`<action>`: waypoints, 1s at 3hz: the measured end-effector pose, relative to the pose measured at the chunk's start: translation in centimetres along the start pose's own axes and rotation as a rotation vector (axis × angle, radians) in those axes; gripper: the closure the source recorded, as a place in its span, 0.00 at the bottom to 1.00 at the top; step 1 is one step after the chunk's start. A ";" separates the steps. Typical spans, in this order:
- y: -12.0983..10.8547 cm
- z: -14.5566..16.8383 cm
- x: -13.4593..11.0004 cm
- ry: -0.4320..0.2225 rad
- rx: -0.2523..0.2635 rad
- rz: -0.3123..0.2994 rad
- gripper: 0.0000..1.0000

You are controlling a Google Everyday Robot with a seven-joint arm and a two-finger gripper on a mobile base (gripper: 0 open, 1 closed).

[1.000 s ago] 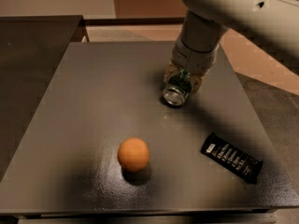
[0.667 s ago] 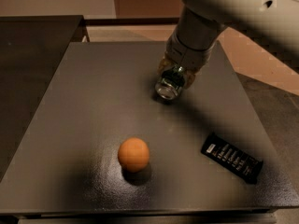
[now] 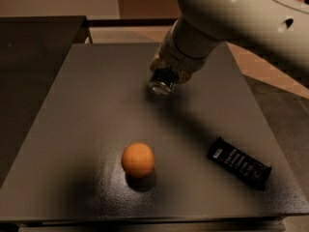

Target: Place green can upright

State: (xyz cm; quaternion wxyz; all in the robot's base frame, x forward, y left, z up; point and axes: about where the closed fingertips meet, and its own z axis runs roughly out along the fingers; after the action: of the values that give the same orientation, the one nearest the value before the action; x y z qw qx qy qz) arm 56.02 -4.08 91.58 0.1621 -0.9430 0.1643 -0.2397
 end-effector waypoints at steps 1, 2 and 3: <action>-2.1 -0.6 0.7 0.097 0.097 -0.041 1.00; -2.2 -0.6 0.7 0.097 0.098 -0.041 1.00; -2.8 -0.5 1.2 0.114 0.124 -0.101 1.00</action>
Offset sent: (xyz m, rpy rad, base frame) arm 0.0030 0.0091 0.0097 0.0183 -0.0933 0.0264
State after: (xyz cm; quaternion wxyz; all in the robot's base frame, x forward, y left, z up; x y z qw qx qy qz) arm 57.43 -2.17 93.58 0.1984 -0.9231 0.1106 -0.3105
